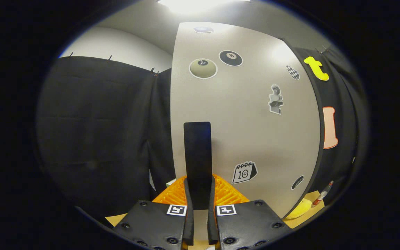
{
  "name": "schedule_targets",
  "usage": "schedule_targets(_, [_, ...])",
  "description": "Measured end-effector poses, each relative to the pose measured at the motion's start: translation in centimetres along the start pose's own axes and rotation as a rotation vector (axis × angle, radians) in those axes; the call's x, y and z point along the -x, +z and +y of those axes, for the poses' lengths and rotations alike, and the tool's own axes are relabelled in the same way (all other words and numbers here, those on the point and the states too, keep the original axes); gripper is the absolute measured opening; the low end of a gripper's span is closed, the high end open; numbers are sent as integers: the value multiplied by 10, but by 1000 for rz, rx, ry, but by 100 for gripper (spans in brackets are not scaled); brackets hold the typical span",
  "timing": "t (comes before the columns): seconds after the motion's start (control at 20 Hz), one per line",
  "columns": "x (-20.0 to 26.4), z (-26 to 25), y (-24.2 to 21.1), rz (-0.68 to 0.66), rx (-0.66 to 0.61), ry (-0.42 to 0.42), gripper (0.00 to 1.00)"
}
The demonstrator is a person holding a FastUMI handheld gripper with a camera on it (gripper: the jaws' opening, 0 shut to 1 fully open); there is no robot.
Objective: Open the shoe cabinet door, grab the shoes and put them into the shoe cabinet, then close the shoe cabinet door.
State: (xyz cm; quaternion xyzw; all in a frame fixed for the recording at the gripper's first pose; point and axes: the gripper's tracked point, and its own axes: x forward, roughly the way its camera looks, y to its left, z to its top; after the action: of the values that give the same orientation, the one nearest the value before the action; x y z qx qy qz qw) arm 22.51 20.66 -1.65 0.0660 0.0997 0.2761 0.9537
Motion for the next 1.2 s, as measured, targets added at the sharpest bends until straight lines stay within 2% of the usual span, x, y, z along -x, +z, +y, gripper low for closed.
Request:
schedule_targets(0.7, [28, -17, 0, 8, 56, -4, 17])
schedule_targets(1.2, [46, -38, -2, 27, 77, -92, 17])
